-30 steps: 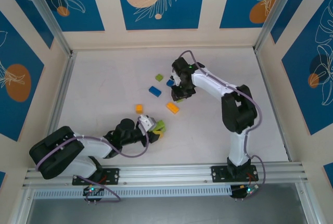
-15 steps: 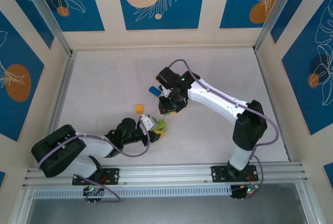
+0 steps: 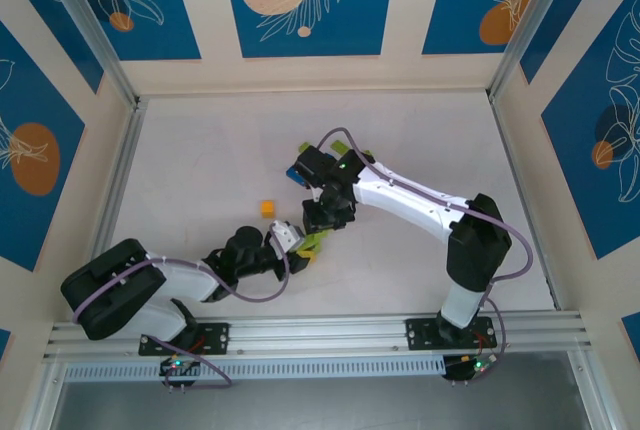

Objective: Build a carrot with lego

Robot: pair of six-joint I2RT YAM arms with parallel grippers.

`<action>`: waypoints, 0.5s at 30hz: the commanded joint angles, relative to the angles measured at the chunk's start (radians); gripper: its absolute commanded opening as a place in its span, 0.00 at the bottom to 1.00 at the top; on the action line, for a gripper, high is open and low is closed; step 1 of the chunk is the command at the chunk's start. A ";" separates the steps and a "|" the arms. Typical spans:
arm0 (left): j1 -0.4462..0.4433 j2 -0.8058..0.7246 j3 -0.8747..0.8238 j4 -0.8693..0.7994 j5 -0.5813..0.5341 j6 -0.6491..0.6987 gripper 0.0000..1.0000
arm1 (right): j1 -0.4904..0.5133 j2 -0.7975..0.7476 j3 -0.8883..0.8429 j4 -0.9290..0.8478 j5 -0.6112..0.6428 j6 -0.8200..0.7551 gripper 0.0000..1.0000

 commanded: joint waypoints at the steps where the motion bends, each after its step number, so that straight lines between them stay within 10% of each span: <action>1: -0.010 0.018 0.010 -0.035 -0.010 0.011 0.39 | 0.012 -0.007 -0.024 -0.013 -0.018 0.023 0.33; 15: -0.013 0.020 0.012 -0.038 -0.011 0.010 0.38 | 0.015 0.003 -0.051 -0.031 0.019 -0.002 0.32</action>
